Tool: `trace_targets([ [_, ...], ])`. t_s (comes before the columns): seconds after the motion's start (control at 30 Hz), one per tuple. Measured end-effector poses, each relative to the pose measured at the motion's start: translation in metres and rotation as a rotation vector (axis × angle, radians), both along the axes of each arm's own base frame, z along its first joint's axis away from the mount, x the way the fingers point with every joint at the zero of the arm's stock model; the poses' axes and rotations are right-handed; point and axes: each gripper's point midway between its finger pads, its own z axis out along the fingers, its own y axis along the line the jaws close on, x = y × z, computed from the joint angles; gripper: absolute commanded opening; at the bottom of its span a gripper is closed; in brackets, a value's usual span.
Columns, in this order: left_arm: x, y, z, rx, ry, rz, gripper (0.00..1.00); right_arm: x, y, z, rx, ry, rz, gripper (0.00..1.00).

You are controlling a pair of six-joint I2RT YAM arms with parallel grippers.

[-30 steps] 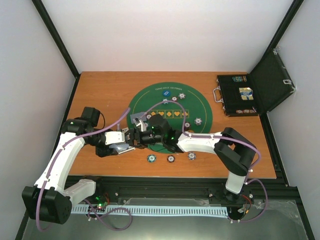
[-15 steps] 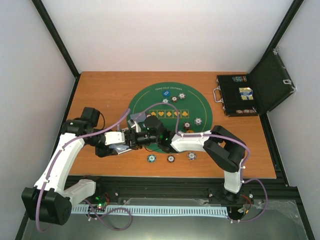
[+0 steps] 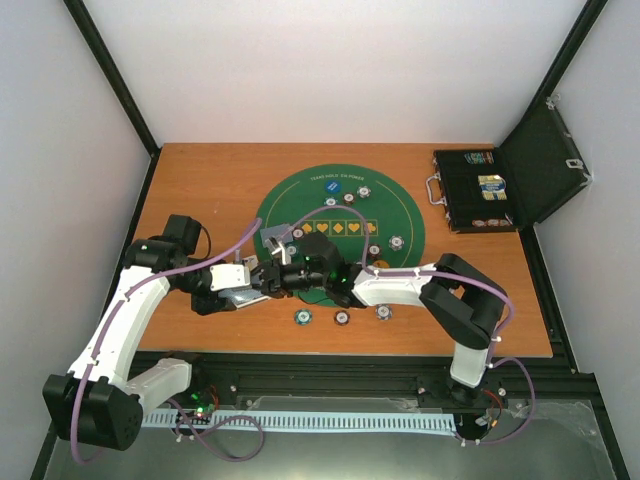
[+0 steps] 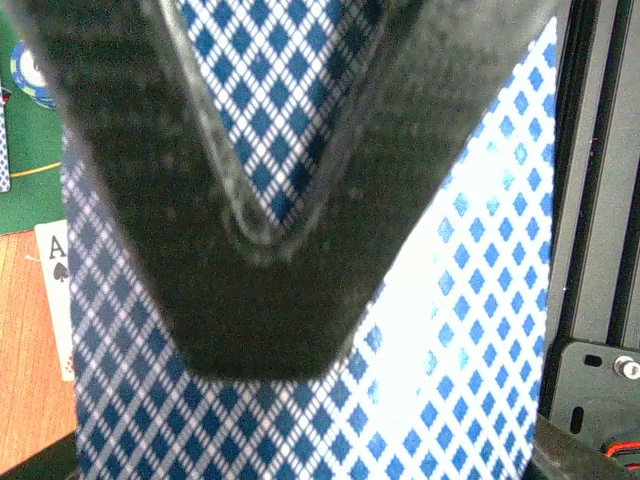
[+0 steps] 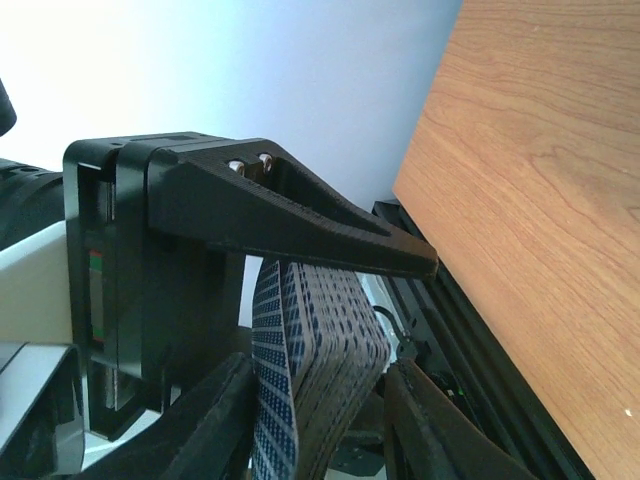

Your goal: Distribute texas hold em gaming equipment

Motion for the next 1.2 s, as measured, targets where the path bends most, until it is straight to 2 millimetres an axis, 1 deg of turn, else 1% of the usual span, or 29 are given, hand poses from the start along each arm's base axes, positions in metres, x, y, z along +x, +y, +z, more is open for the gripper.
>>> trace_targets([
  [0.1,0.0,0.0,0.0,0.001,0.0,0.0,0.13,0.001,-0.004,0.003,-0.008,-0.009,-0.008,0.31],
  [0.4,0.0,0.0,0.0,0.001,0.0,0.0,0.14,0.002,-0.008,0.004,-0.023,-0.013,-0.014,0.3],
  [0.57,0.0,0.001,0.0,0.006,0.001,0.002,0.14,0.002,-0.008,0.004,-0.032,-0.021,-0.012,0.22],
  [0.67,0.0,0.0,0.0,0.0,-0.001,-0.002,0.13,0.001,-0.011,0.008,-0.042,-0.03,-0.016,0.18],
  [0.8,0.001,-0.003,0.001,-0.013,-0.009,-0.013,0.13,0.0,-0.016,0.011,-0.055,-0.031,-0.026,0.09],
  [0.97,0.002,-0.006,0.003,-0.031,-0.015,-0.021,0.13,-0.001,-0.022,0.015,-0.071,-0.038,-0.033,0.05],
  [1.0,0.002,-0.007,0.003,-0.036,-0.016,-0.022,0.13,-0.001,-0.023,0.015,-0.074,-0.039,-0.034,0.06],
  [1.03,0.002,-0.008,0.004,-0.039,-0.016,-0.024,0.13,-0.001,-0.024,0.016,-0.076,-0.04,-0.034,0.09],
  [1.07,0.002,-0.008,0.004,-0.041,-0.018,-0.025,0.13,-0.001,-0.025,0.016,-0.078,-0.042,-0.034,0.16],
  [1.17,0.003,-0.01,0.004,-0.047,-0.022,-0.03,0.13,-0.001,-0.027,0.017,-0.085,-0.05,-0.034,0.27],
  [1.2,0.003,-0.009,0.004,-0.045,-0.022,-0.028,0.13,-0.001,-0.028,0.016,-0.09,-0.053,-0.033,0.33],
])
